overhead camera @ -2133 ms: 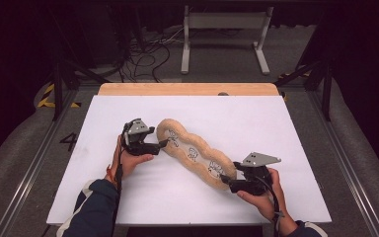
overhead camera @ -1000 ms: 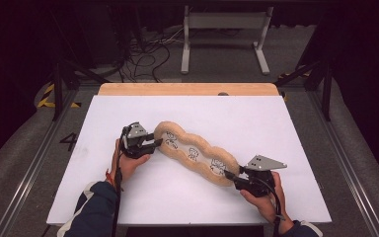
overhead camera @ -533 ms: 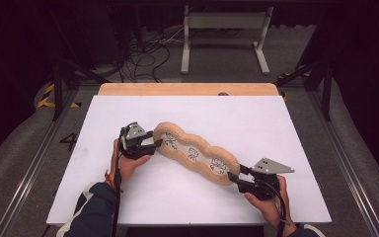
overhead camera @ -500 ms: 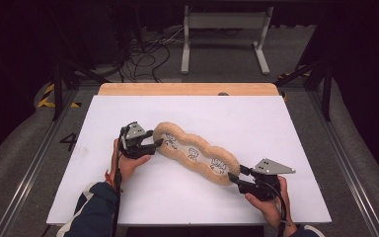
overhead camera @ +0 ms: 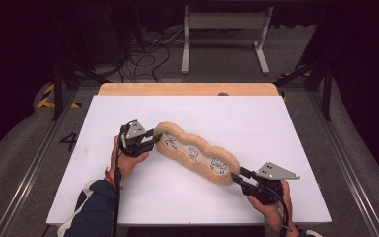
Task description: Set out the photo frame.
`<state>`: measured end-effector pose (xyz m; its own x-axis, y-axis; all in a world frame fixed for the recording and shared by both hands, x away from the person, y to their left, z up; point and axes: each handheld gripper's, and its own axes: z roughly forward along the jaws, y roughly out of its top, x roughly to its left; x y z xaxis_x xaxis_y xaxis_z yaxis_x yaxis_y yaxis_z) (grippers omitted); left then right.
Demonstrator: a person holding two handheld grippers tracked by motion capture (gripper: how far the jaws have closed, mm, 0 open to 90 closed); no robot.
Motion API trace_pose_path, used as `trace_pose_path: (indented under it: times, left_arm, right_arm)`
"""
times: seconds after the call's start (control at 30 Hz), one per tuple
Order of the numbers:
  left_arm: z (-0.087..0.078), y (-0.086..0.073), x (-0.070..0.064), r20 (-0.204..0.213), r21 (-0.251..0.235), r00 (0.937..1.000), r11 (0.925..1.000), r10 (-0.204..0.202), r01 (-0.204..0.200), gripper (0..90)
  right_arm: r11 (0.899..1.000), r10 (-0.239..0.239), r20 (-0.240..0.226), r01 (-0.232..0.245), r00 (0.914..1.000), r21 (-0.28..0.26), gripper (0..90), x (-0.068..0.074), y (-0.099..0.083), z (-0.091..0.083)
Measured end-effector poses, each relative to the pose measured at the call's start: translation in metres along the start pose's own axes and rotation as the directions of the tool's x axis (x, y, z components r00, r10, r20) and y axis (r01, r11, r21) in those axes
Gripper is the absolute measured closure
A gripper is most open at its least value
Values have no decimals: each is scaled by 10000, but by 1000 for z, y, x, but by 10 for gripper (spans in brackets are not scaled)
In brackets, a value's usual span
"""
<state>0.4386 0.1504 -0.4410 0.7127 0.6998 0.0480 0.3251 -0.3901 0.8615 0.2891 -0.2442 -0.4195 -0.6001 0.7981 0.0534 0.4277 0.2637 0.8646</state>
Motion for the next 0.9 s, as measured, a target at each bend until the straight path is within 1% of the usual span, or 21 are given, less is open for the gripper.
trace_pose_path:
  times: [0.03,0.07,0.1,0.13,0.17,0.2,0.23,0.27,0.4,0.43,0.6,0.67,0.7,0.73,0.77,0.8,0.9]
  left_arm:
    - [2,0,0,-241,148,9997,9999,-87,90,578]
    - [4,-1,-1,-237,183,9995,9996,-199,203,523]
    - [5,-2,0,-109,160,9997,9997,-198,199,537]
    - [6,-2,0,-84,162,9998,9997,-170,172,543]
    - [6,-2,-1,91,130,9998,9997,-188,187,567]
    - [6,-1,-1,110,136,9999,9998,-120,118,607]
    - [7,-1,-1,105,161,9999,9998,-103,101,606]
    - [7,-1,-1,125,184,9999,9998,-68,66,612]
    - [5,-3,2,278,170,9995,9998,-146,141,660]
    - [5,-2,3,285,194,9995,9998,-112,107,663]
    - [2,-4,2,437,203,9987,9995,-267,258,665]
    - [1,-4,3,419,229,9988,9995,-247,238,665]
    - [-1,-4,3,509,270,9982,9992,-311,297,665]
    - [-2,-5,3,507,264,9981,9991,-353,340,665]
    - [-3,-5,2,540,270,9976,9988,-426,412,665]
    - [-4,-6,3,574,312,9977,9989,-364,346,665]
    - [-7,-7,2,651,362,9969,9984,-451,428,664]
  right_arm:
    - [10000,21,-10,-21,10000,11,649,0,0,0]
    - [10000,16,-21,-16,10000,16,648,0,0,0]
    - [10000,-1,-25,1,10000,14,647,-1,0,0]
    - [10000,30,-45,-30,10000,32,646,-1,0,0]
    - [10000,42,-49,-42,10000,20,645,-1,0,1]
    - [10000,16,-47,-16,10000,23,641,-2,0,1]
    - [9999,101,-64,-101,9999,65,635,-2,-1,2]
    - [10000,69,-81,-69,9999,72,634,-2,-1,2]
    - [9999,120,-104,-119,9999,84,634,-2,-1,4]
    - [9999,120,-105,-119,9999,81,635,-3,-1,4]
    - [9999,72,-81,-71,9999,78,639,-4,-1,5]
    - [10000,51,-70,-50,10000,66,640,-5,-1,5]
    - [10000,16,-8,-16,10000,43,640,-5,-1,5]
    - [10000,-86,63,86,9999,-7,641,-6,-1,6]
    - [10000,-56,71,56,10000,-11,641,-7,-1,6]
    - [10000,-59,86,59,9999,-26,641,-9,0,7]
    - [10000,-46,105,46,9999,-4,640,-12,1,9]
